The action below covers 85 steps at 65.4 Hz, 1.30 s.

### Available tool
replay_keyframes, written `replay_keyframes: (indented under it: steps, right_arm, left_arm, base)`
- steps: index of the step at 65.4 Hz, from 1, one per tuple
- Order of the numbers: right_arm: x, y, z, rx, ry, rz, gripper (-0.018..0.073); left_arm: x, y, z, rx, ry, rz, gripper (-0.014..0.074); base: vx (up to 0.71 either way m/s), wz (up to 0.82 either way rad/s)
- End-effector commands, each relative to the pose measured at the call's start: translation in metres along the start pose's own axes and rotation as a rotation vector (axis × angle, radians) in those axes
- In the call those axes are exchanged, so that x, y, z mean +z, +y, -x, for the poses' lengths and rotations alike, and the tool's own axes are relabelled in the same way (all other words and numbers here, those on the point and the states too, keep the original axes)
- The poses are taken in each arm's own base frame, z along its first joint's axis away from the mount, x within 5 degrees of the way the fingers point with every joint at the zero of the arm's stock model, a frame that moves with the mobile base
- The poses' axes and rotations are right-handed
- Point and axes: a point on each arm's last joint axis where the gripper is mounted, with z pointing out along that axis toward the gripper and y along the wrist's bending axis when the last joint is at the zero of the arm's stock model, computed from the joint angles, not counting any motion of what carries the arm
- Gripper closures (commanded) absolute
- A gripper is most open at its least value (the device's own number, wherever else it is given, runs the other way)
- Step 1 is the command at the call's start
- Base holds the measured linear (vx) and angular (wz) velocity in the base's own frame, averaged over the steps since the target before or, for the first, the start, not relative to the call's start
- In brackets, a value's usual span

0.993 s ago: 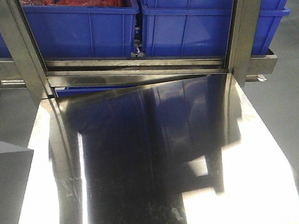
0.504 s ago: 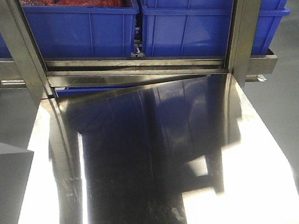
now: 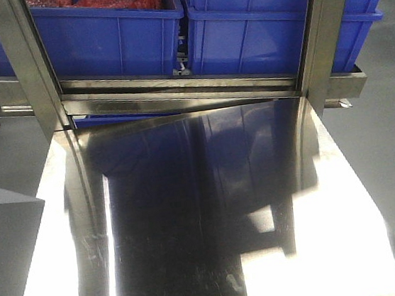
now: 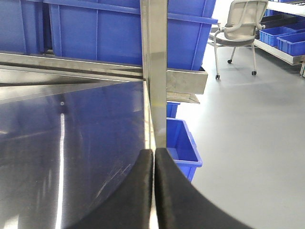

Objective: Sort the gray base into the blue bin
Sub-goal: 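Lift the gray block with the left gripper toward the robot, then drive the base away from the table holding the block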

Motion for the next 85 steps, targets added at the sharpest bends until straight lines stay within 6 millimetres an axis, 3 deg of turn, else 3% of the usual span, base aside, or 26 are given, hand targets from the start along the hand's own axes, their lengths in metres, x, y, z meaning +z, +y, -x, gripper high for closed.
replay_keyframes:
  steps: [1,42,85]
  right_arm:
    - [-0.0002,0.0,0.0066,-0.017,-0.073,-0.001,0.0564]
    - [-0.0002,0.0,0.0066,-0.017,-0.073,-0.001,0.0564]
    - [-0.0002,0.0,0.0066,-0.017,-0.073,-0.001,0.0564]
  left_arm:
    - [-0.0019,-0.0045,0.0167,-0.005,-0.113,-0.039,0.0451]
    - [-0.0019,-0.0045,0.0166,-0.005,-0.112,-0.039,0.0451]
    - [-0.0019,-0.0045,0.0166,-0.005,-0.112,-0.039,0.0451]
  base:
    - [0.0,0.0]
    - [-0.03,-0.13]
    - [-0.11,-0.62]
